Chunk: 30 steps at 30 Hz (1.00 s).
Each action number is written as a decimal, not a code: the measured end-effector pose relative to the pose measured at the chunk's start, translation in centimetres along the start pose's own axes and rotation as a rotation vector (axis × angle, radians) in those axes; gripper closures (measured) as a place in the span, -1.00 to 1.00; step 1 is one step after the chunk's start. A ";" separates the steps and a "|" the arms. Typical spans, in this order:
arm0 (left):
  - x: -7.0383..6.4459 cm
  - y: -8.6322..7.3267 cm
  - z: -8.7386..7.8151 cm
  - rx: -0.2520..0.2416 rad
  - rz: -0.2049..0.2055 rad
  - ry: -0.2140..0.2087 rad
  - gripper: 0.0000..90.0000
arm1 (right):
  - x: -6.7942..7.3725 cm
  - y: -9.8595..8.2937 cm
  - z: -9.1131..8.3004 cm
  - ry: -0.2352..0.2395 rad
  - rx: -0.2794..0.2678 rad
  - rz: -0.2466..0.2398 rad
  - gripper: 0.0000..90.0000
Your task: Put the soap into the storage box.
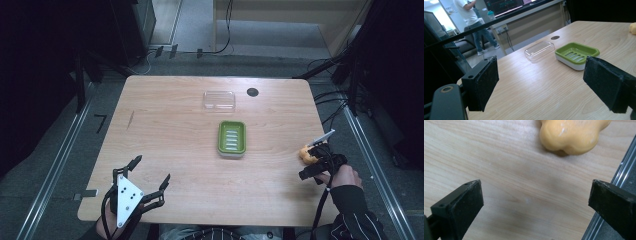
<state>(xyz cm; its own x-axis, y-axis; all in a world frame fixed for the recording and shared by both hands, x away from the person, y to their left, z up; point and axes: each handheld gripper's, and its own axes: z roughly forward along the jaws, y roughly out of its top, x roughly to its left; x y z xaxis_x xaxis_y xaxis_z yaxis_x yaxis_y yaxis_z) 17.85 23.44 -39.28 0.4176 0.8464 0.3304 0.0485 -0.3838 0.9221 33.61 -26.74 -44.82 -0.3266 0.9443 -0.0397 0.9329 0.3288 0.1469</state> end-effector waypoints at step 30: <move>0.0 0.0 0.1 0.002 -0.001 0.000 -0.70 | -2.8 3.4 1.5 0.037 -0.031 0.067 -1.00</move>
<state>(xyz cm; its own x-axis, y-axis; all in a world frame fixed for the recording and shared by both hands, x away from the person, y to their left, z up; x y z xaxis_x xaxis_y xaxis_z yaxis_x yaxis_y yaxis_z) 17.92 23.42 -39.29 0.4178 0.8466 0.3297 0.0505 -0.3840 0.9220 37.96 -28.26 -45.71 -0.2700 0.9628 0.0081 0.9477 0.2642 0.1790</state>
